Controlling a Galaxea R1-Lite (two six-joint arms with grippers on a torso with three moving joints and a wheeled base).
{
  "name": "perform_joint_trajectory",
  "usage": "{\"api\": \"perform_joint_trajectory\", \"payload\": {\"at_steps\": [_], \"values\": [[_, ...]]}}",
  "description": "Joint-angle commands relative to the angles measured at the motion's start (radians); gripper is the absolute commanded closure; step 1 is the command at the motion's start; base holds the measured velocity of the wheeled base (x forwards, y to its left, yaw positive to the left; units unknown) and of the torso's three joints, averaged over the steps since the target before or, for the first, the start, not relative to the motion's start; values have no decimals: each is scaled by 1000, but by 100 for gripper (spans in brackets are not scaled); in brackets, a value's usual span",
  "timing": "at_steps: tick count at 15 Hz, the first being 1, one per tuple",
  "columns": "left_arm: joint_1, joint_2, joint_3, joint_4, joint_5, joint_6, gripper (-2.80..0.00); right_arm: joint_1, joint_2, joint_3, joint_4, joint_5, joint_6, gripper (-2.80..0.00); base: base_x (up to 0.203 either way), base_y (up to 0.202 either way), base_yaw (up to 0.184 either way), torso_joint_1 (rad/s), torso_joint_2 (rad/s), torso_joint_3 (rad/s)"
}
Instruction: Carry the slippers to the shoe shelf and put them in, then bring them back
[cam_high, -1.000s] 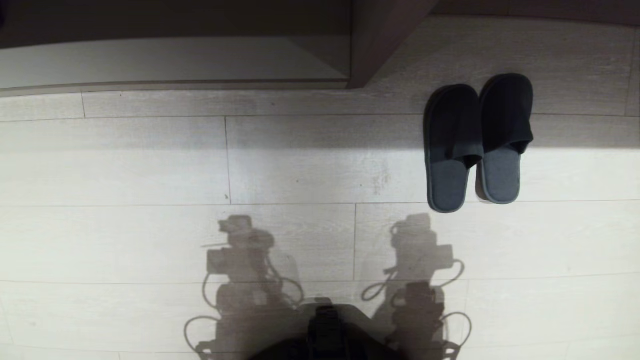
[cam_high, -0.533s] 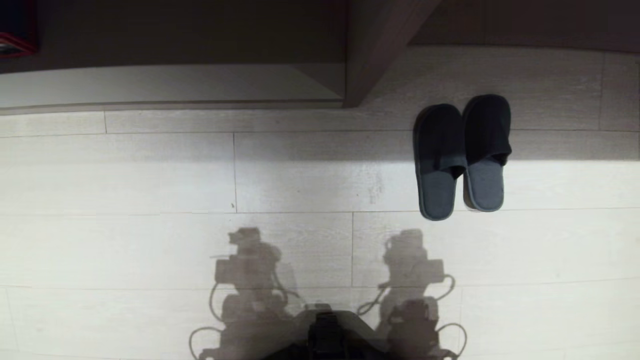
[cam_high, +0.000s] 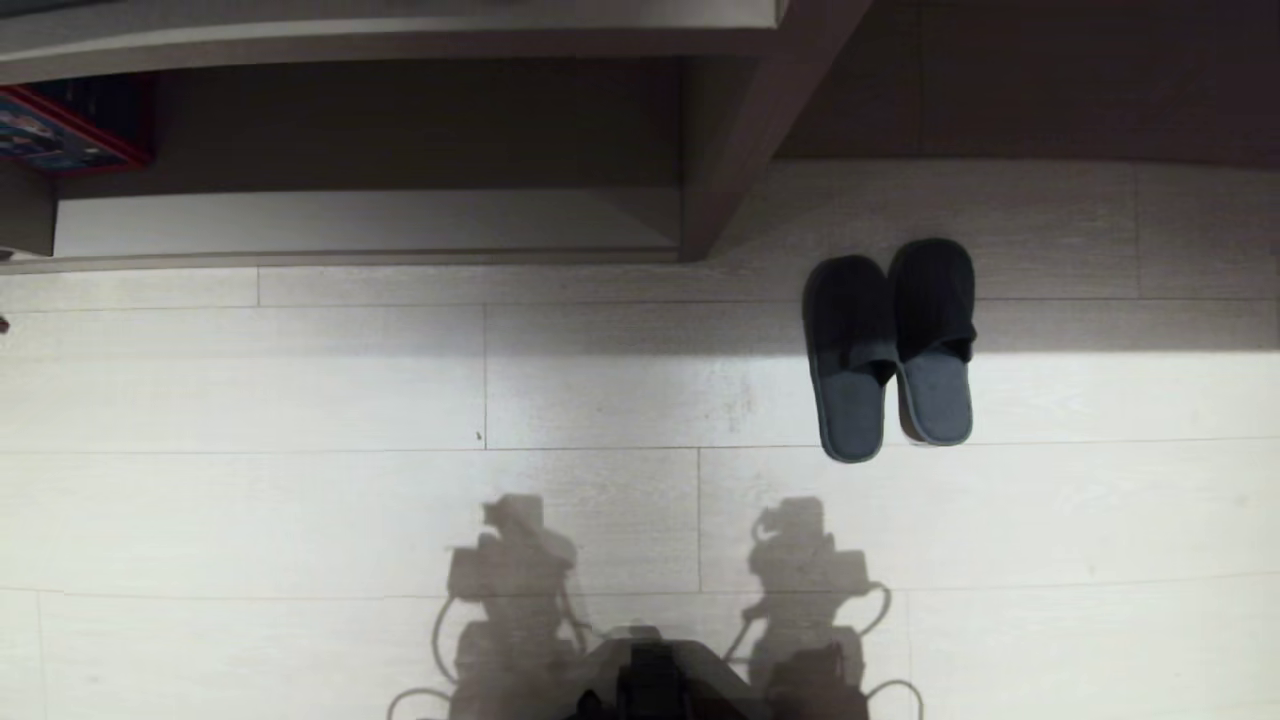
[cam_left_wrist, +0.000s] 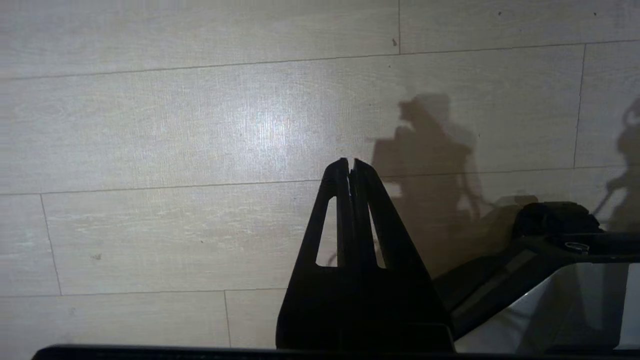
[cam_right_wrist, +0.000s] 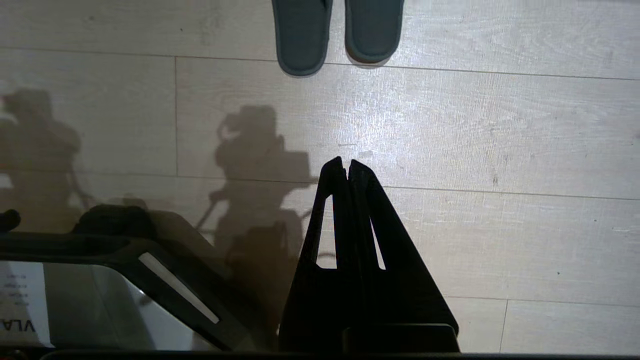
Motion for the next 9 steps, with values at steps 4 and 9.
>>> {"api": "perform_joint_trajectory", "payload": {"at_steps": [4,9], "values": [[0,0,0,0,-3,5,0,0,2,0,-1,0,-1,0,0,0,0,3,0,202],[0,0,0,0,-3,5,0,0,3,0,-2,1,-3,0,0,0,0,3,1,200]]}}
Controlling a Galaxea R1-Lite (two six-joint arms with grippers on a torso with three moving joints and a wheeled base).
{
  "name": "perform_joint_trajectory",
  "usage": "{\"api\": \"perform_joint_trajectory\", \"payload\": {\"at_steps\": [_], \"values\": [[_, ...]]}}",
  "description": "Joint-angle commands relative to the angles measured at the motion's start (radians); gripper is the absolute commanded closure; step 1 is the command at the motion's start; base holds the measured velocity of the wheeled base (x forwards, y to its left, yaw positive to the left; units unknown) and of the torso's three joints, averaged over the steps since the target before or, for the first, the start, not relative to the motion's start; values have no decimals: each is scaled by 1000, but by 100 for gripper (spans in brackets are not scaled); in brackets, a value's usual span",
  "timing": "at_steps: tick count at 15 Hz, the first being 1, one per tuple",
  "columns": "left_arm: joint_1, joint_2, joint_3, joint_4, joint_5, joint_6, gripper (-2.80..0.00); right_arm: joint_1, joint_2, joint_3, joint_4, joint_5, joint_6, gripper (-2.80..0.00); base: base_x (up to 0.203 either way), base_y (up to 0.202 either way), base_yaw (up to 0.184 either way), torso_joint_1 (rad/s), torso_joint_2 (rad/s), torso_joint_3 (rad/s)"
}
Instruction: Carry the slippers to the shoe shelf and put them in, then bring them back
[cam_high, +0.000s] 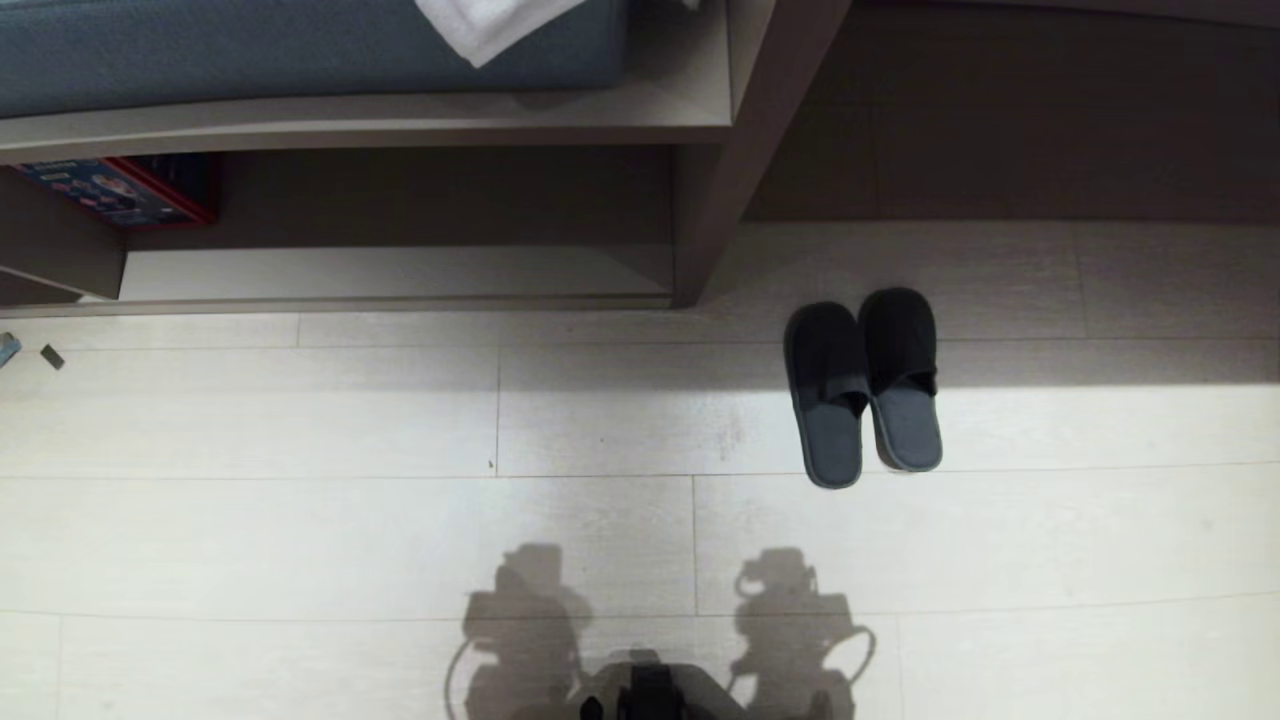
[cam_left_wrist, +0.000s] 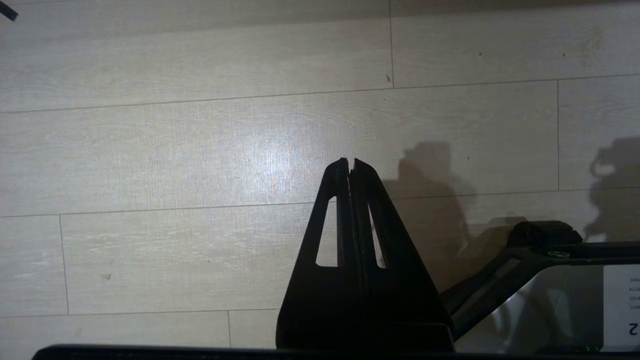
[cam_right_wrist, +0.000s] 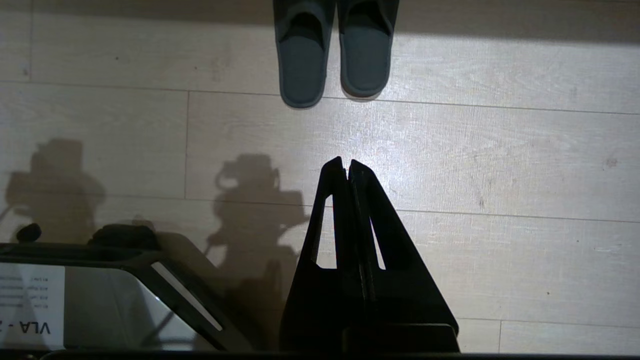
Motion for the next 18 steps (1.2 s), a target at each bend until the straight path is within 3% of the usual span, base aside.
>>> {"api": "perform_joint_trajectory", "payload": {"at_steps": [1,18], "values": [[0,0,0,0,0,0,0,0,3,0,-1,0,0,0,0,0,0,4,2,202],[0,0,0,0,0,2,0,0,3,0,1,0,-9,0,0,0,0,0,1,203]]}}
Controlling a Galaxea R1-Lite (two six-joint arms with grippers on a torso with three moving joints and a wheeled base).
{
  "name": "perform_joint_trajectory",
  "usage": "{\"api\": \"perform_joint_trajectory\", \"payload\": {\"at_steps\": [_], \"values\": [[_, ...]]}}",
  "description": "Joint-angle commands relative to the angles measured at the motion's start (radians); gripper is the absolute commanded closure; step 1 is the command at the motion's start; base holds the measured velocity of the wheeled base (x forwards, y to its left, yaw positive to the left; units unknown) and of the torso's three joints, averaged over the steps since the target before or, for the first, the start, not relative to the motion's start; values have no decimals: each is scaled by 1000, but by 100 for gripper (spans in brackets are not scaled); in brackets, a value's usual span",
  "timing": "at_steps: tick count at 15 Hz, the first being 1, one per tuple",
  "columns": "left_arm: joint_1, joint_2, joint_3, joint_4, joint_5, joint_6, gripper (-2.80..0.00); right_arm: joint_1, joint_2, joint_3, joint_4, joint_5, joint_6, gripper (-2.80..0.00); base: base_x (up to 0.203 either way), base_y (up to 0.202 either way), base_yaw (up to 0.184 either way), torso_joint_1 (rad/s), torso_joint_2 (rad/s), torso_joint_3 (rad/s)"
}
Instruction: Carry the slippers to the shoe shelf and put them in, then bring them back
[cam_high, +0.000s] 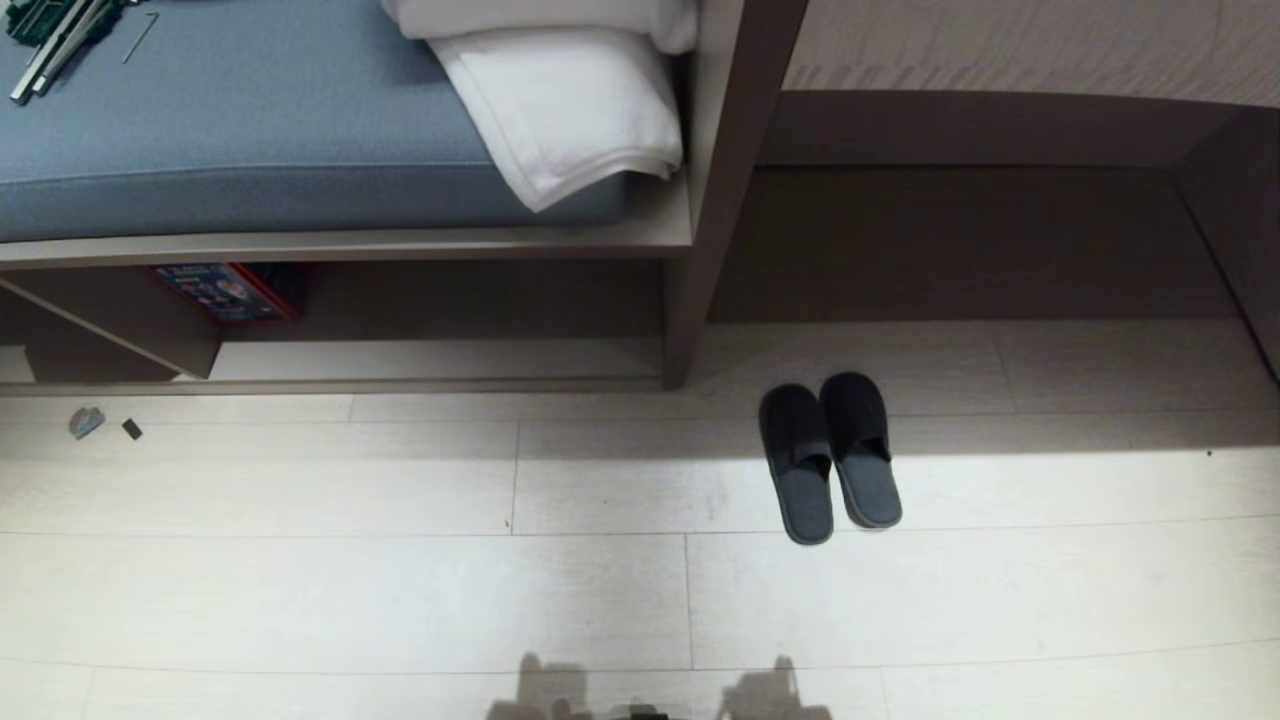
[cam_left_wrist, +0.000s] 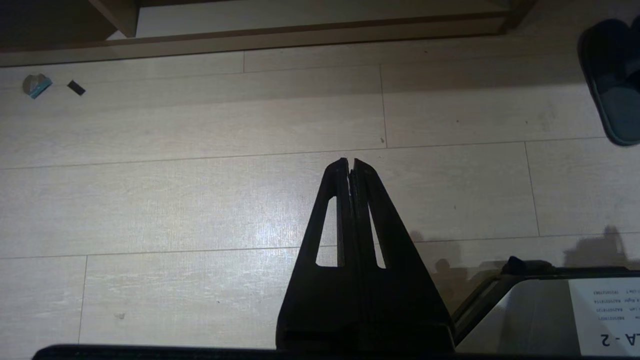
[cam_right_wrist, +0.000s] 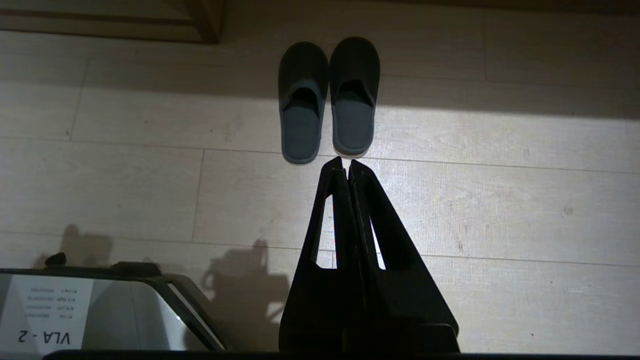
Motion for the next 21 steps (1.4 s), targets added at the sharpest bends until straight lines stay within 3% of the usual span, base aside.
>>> {"api": "perform_joint_trajectory", "payload": {"at_steps": [1,21], "values": [[0,0,0,1,1,1,0,0,0,0,0,0,0,0,0,0,0,3,6,212],[0,0,0,-2,5,-16,0,0,0,0,0,0,12,0,0,0,0,0,2,202]]}}
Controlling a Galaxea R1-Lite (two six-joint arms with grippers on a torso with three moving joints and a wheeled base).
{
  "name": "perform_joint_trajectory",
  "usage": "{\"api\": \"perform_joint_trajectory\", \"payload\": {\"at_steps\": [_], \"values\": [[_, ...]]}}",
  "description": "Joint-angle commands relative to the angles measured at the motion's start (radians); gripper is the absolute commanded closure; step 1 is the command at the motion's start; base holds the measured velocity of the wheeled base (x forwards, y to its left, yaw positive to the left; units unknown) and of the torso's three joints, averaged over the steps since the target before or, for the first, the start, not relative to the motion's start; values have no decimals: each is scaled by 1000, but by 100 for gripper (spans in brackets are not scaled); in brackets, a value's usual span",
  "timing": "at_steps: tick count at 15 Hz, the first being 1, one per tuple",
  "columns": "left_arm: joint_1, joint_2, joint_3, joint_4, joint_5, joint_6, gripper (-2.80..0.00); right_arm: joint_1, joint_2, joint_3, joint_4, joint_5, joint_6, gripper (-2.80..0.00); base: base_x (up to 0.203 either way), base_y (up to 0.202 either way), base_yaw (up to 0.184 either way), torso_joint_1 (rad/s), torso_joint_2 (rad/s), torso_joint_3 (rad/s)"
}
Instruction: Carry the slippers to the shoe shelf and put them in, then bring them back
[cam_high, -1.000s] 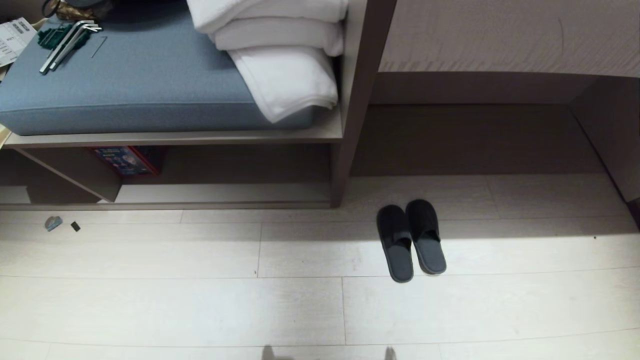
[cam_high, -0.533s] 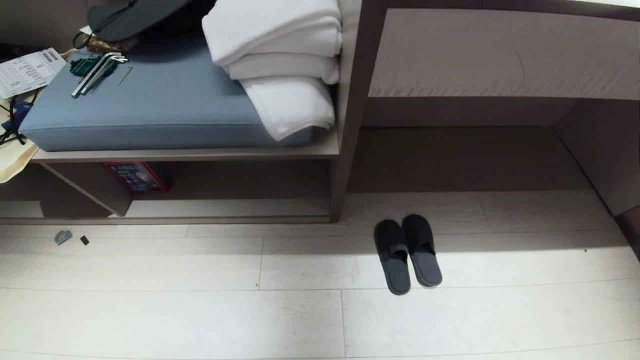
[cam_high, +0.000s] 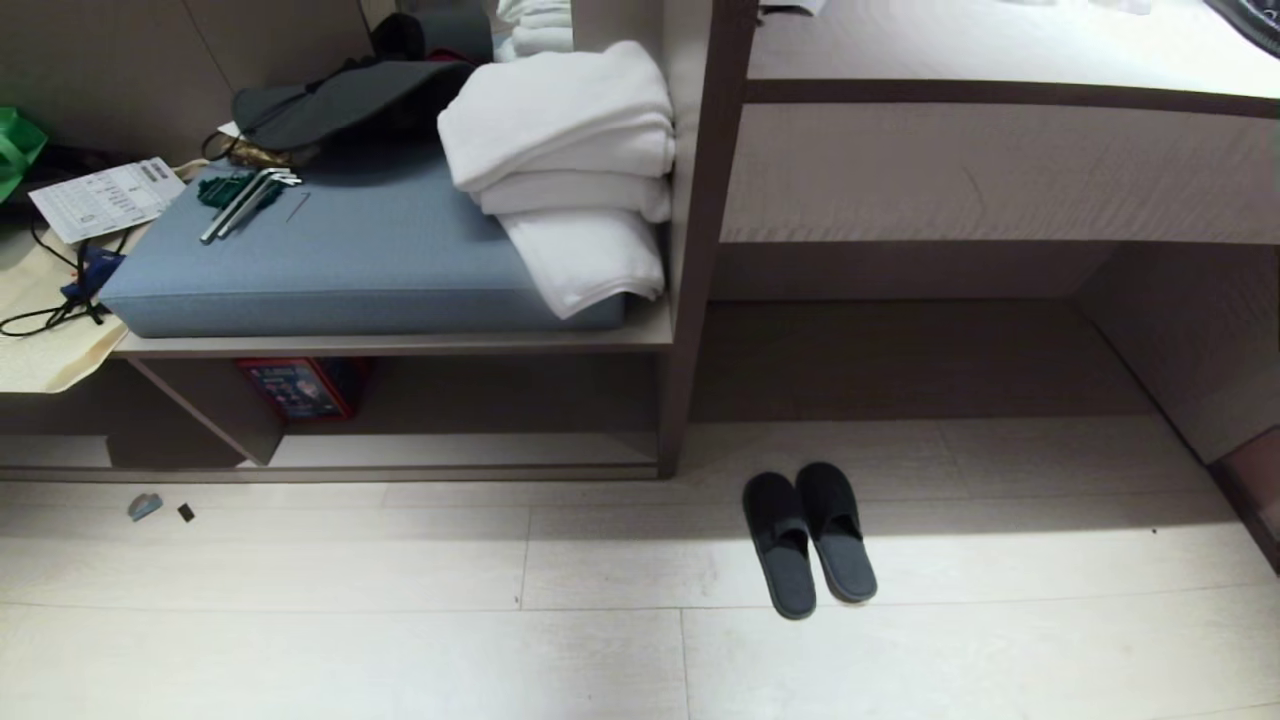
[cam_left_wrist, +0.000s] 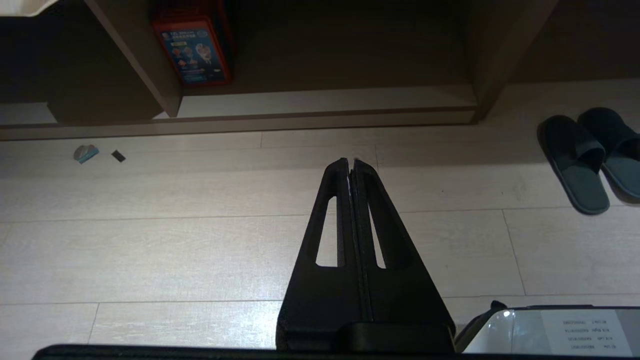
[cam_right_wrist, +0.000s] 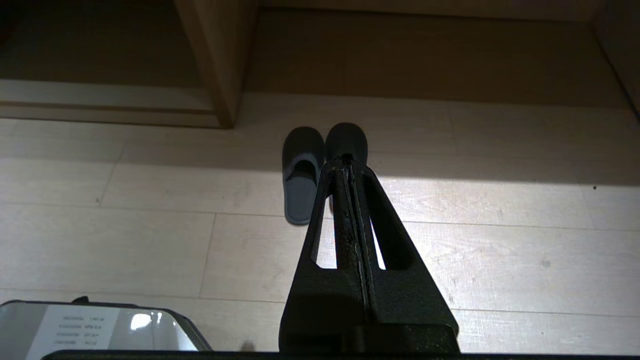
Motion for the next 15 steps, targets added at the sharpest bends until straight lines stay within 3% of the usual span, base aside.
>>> {"api": "perform_joint_trajectory", "payload": {"at_steps": [1,15], "values": [[0,0,0,0,0,-1,0,0,0,0,0,0,0,0,0,0,0,7,2,207],[0,0,0,0,0,-13,0,0,0,0,0,0,0,0,0,0,0,3,2,203]]}}
